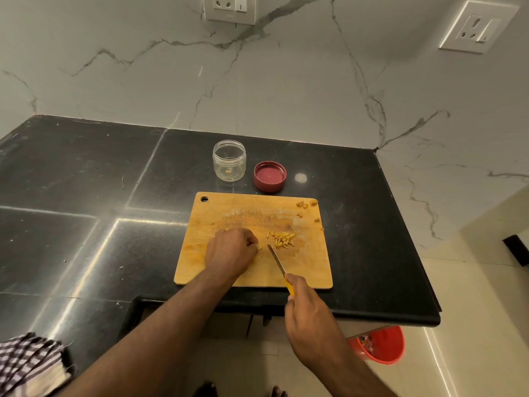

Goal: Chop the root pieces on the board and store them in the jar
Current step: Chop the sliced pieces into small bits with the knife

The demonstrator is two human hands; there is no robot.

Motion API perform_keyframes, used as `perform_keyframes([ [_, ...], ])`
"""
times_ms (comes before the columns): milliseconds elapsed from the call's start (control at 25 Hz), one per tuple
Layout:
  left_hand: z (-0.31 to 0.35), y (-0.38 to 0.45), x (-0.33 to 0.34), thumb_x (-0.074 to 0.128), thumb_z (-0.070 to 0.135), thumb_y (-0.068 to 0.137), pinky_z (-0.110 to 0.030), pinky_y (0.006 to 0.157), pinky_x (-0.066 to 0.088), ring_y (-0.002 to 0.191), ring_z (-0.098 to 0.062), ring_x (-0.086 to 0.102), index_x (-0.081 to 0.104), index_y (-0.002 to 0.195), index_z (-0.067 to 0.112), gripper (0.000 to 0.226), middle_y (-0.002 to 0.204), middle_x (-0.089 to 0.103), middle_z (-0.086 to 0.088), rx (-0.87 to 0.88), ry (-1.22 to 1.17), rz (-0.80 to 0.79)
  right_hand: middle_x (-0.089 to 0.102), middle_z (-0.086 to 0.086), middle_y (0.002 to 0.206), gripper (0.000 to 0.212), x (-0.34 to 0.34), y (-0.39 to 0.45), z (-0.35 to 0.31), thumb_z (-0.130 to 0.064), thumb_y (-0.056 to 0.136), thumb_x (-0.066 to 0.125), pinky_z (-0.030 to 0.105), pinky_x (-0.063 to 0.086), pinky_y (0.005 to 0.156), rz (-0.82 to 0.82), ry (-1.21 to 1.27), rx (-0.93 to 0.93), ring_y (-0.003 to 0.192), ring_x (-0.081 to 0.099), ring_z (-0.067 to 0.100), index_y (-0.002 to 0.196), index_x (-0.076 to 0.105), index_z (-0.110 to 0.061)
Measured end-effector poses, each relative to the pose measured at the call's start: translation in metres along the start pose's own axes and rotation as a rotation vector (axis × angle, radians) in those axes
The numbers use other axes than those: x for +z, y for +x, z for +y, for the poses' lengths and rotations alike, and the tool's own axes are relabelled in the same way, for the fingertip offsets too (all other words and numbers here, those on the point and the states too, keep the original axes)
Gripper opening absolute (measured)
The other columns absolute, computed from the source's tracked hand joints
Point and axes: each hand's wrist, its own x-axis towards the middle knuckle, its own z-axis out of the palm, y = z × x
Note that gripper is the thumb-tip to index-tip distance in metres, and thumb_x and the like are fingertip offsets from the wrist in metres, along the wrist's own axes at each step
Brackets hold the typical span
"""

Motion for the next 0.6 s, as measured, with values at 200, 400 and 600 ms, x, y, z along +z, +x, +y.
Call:
perform_keyframes([
  [200,0.001,-0.001,-0.001,0.066,0.032,0.092,-0.041,0.082,0.057,0.099,-0.016,0.063,0.076,0.102,0.031,0.014,0.099,0.074,0.011,-0.011,-0.014,0.016,0.056,-0.007,0.121,0.040,0.005,0.012,-0.004,-0.024,0.103,0.036,0.022,0.048,0.077,0.002,-0.021,-0.044,0.096,0.057,0.008,0.142,0.032,-0.030],
  [400,0.004,0.001,-0.004,0.068,0.029,0.092,-0.034,0.074,0.055,0.092,-0.013,0.063,0.077,0.100,0.028,0.013,0.097,0.073,0.010,-0.033,-0.037,-0.014,0.057,-0.003,0.119,0.041,0.008,0.022,-0.008,-0.019,0.102,0.038,0.025,0.050,0.080,-0.010,-0.059,-0.104,0.096,0.056,0.010,0.142,0.033,-0.026],
  [600,0.004,0.002,-0.006,0.068,0.029,0.091,-0.030,0.069,0.053,0.086,-0.010,0.063,0.077,0.097,0.027,0.011,0.094,0.072,0.010,-0.044,-0.048,-0.035,0.057,-0.004,0.116,0.039,0.009,0.022,-0.008,-0.021,0.102,0.037,0.025,0.050,0.077,-0.031,-0.066,-0.092,0.093,0.056,0.009,0.140,0.032,-0.028],
])
